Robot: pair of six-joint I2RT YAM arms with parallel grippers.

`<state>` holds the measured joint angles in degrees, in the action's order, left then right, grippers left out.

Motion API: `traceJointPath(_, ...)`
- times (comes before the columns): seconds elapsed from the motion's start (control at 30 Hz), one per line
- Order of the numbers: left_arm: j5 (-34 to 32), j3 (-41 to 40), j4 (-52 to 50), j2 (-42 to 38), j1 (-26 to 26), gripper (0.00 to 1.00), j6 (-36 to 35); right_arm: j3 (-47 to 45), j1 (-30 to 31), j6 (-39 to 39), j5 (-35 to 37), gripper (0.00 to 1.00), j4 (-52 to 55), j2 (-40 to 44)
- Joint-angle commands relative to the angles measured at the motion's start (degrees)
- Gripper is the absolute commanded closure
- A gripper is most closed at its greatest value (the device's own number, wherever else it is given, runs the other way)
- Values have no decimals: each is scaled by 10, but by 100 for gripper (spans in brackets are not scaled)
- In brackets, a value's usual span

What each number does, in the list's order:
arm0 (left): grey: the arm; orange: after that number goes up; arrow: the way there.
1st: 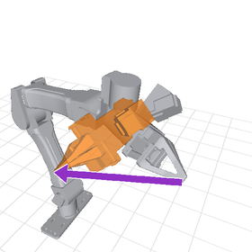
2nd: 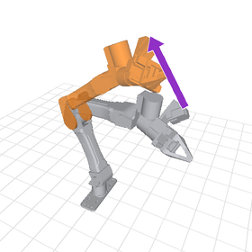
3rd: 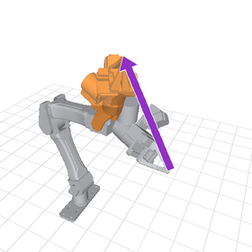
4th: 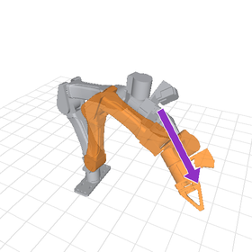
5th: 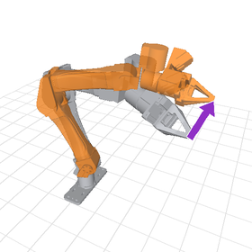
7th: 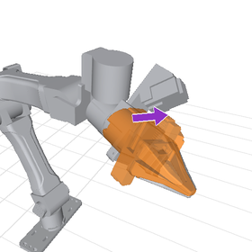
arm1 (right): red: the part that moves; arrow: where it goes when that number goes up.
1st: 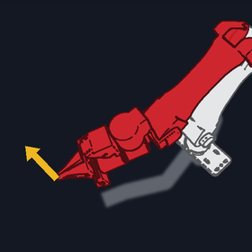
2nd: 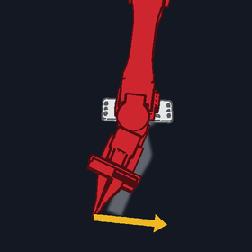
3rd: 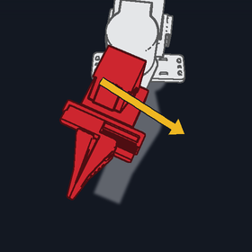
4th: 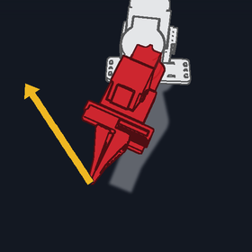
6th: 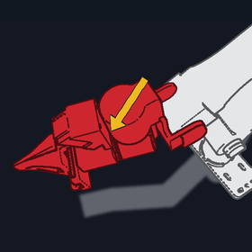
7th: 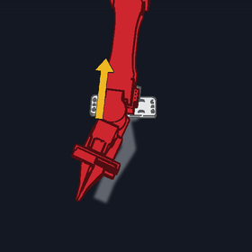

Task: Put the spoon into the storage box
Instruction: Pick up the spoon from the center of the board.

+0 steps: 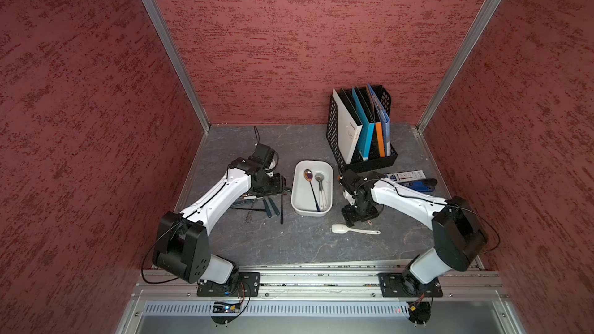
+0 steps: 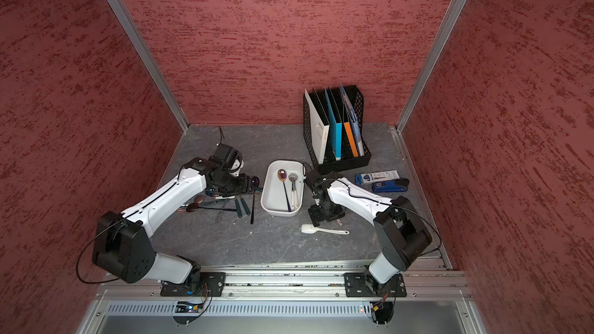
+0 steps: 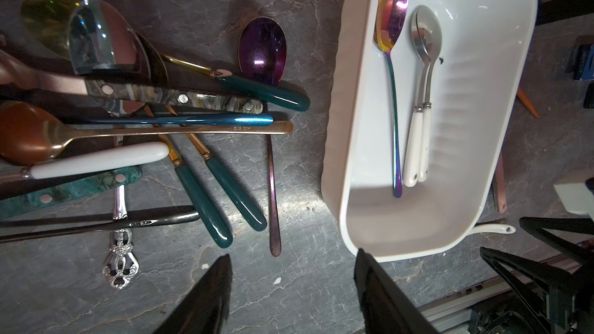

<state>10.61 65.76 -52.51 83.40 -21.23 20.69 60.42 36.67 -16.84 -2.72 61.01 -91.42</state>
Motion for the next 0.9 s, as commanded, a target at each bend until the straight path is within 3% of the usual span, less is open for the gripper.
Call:
traceJointPath(0.0, 5, -9, 8, 6, 0, 36, -12, -9, 8, -55, 11, 24, 10, 3)
traceJointPath(0.2, 17, -16, 16, 17, 5, 35, -20, -63, 19, -97, 14, 29, -17, 49)
traceJointPath(0.4, 24, -16, 25, 27, 9, 35, -25, -61, 36, -96, 37, 28, -5, 17)
traceJointPath(0.87, 29, -37, 31, 19, 22, 35, -25, 9, 55, -1, 64, 21, -31, -69)
